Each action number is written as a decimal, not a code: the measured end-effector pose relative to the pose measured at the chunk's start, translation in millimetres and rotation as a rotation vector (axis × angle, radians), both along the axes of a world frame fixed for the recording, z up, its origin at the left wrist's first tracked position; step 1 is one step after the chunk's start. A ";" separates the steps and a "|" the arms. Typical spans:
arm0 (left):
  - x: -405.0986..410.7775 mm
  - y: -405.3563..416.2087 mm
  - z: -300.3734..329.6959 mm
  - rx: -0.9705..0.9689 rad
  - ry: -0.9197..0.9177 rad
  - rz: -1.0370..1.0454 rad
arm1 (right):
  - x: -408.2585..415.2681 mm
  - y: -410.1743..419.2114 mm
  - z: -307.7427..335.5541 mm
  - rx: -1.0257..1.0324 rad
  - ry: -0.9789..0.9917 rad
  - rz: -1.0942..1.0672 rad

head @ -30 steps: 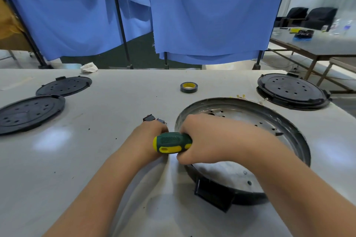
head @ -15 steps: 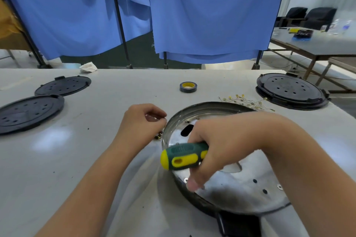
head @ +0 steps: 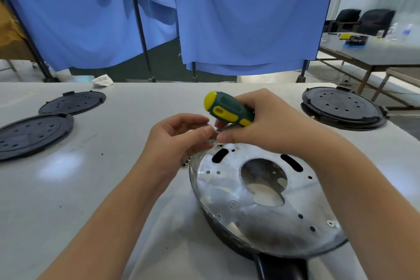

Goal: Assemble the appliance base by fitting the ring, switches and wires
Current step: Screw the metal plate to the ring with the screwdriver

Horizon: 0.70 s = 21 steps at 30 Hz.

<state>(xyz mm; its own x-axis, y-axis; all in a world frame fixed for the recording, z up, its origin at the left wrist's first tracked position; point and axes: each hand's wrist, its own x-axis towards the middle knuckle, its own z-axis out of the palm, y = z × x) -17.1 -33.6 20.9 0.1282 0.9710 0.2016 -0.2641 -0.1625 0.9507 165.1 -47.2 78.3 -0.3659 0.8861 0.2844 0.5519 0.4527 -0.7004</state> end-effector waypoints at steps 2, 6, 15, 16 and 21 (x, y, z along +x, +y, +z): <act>0.6 -0.1 -1.9 -0.004 0.015 -0.042 | -2.9 0.7 -2.1 0.021 -0.015 0.017; 0.1 -0.9 -1.5 0.021 0.072 -0.050 | -1.7 2.8 -2.0 0.033 -0.015 0.035; -3.5 3.7 -6.4 0.068 0.439 0.349 | 12.6 10.7 -5.5 0.031 -0.087 -0.058; -3.4 5.1 -7.5 0.020 0.474 0.333 | 15.0 11.7 -5.3 0.023 -0.097 -0.075; 6.8 7.2 -15.8 -0.210 0.605 0.072 | 33.7 17.3 -3.9 -0.014 -0.214 -0.174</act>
<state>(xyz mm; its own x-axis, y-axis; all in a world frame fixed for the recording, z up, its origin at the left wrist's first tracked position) -10.3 -26.4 5.1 0.0927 0.9924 -0.0814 0.3330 0.0461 0.9418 198.8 -29.9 74.3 -0.2584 0.9441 0.2047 0.7566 0.3295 -0.5648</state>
